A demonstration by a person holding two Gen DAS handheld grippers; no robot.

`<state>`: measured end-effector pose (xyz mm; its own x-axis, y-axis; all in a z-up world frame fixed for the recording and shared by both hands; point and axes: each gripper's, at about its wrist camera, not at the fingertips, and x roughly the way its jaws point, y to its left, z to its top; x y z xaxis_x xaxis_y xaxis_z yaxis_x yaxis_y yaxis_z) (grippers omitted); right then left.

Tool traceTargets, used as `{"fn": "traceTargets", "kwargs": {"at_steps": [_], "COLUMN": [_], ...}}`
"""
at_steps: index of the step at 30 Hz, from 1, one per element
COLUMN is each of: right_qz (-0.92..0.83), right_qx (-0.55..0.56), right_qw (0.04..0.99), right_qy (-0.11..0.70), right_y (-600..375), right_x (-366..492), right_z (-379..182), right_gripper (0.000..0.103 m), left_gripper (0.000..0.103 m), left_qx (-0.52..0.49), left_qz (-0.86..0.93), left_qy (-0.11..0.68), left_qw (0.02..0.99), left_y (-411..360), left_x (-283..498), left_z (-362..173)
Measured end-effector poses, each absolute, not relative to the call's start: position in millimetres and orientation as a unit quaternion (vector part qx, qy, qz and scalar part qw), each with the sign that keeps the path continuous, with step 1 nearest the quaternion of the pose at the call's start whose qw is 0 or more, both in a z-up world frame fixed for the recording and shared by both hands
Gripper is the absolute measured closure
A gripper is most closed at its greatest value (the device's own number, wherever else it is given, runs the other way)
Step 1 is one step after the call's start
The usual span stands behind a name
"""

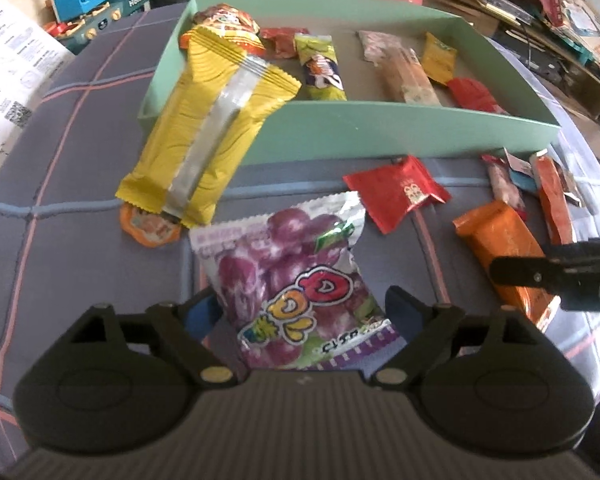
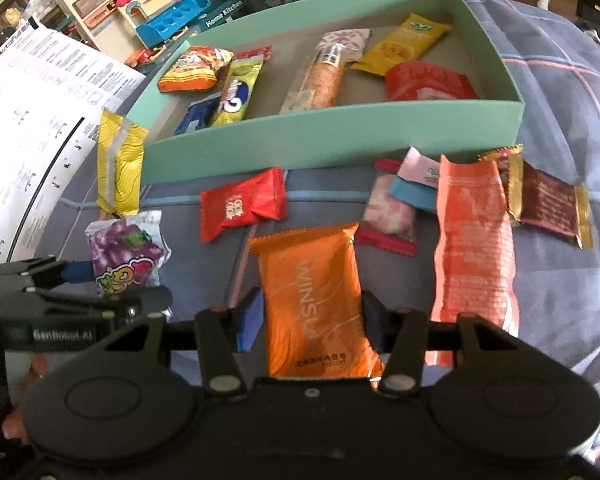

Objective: Organize snacks
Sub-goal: 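Carry grape bag and orange packet into the green box and open both tools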

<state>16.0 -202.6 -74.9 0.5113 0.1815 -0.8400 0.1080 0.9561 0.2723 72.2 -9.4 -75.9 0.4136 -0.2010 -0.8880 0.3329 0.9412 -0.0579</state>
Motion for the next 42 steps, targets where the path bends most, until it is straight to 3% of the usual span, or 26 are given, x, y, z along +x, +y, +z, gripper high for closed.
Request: {"fn": "traceTargets", "kwargs": {"at_steps": [7,11,15,27,42], "right_qz": [0.021,0.018,0.024,0.03,-0.003], "right_qx": [0.149,0.147,0.144,0.168,0.181], "right_qw": [0.86,0.862,0.867,0.878,0.901], "right_qy": [0.488,0.485,0.477,0.448,0.394], "right_y": [-200.1,-199.2,-196.3,-210.3,-257.5], "right_x": [16.6,12.6,8.4,4.7,84.0], "right_z": [-76.9,-76.2,-70.6,-40.1,18.9], "right_gripper": [0.049,0.052,0.053,0.053,0.053], "left_gripper": [0.029,0.046,0.058,0.06,0.059], "left_qx": [0.075,0.068,0.066,0.048,0.022], "left_qz": [-0.153,-0.155,-0.153,-0.18,-0.182], "left_qy": [0.52,0.513,0.508,0.472,0.438], "left_qw": [0.837,0.842,0.845,0.862,0.88], "left_y": [-18.5,-16.1,-15.6,-20.9,-73.1], "left_x": [68.2,61.9,59.5,61.1,173.8], "left_z": [-81.4,-75.8,-68.3,-25.4,27.2]}}
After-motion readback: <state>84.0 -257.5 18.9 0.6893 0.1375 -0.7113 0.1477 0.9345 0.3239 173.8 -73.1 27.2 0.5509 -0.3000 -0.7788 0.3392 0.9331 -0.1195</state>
